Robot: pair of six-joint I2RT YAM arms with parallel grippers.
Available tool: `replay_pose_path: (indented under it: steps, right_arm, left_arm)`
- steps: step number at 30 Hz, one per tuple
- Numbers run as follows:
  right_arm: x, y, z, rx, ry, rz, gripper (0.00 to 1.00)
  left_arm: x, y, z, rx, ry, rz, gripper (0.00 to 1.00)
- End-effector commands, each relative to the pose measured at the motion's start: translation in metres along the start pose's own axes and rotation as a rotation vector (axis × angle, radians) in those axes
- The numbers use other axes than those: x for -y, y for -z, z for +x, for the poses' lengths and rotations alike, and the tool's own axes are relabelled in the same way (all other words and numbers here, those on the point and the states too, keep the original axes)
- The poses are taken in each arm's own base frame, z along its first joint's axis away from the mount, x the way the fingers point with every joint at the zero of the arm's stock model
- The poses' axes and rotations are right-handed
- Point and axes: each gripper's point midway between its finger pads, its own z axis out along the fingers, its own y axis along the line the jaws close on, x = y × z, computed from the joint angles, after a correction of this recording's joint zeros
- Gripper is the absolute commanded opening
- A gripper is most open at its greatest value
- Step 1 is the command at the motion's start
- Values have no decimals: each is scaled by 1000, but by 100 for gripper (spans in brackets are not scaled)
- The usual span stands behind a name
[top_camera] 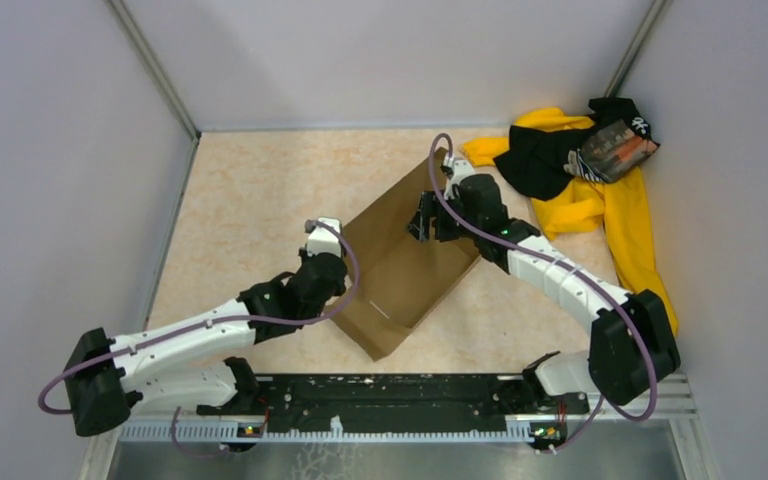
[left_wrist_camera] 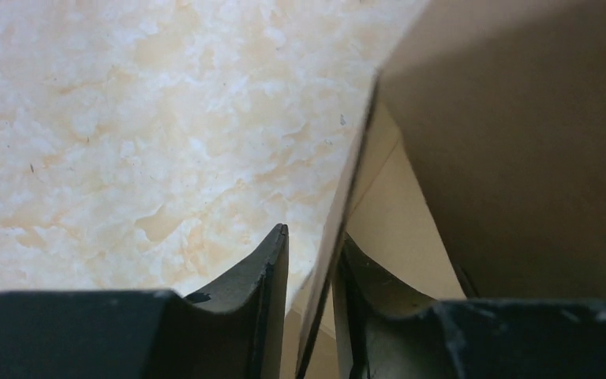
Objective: Fold the paper box
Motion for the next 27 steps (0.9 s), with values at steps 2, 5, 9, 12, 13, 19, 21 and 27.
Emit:
replay_pose_path:
  steps: [2, 5, 9, 12, 13, 19, 21, 27]
  right_arm:
    - [14, 15, -16, 91, 62, 60, 72]
    - [36, 20, -13, 106, 95, 168, 71]
    - [67, 24, -9, 88, 156, 321, 70]
    - [83, 23, -10, 85, 192, 399, 68]
    - [86, 22, -11, 87, 201, 415, 67]
    - [105, 7, -17, 107, 264, 493, 64]
    - [111, -1, -17, 108, 290, 504, 63]
    - [123, -22, -11, 89, 325, 525, 59]
  left_arm:
    - [3, -16, -30, 48, 22, 29, 33]
    - [-1, -28, -44, 66, 15, 21, 33]
    - [-3, -46, -56, 72, 8, 16, 34]
    - [-8, -58, -61, 76, 12, 15, 34]
    - [-11, -62, -60, 67, 13, 16, 34]
    - [-23, -87, -67, 67, 57, 30, 35]
    - [-26, -94, -70, 68, 68, 32, 35]
    - [-36, -112, -81, 70, 81, 32, 36]
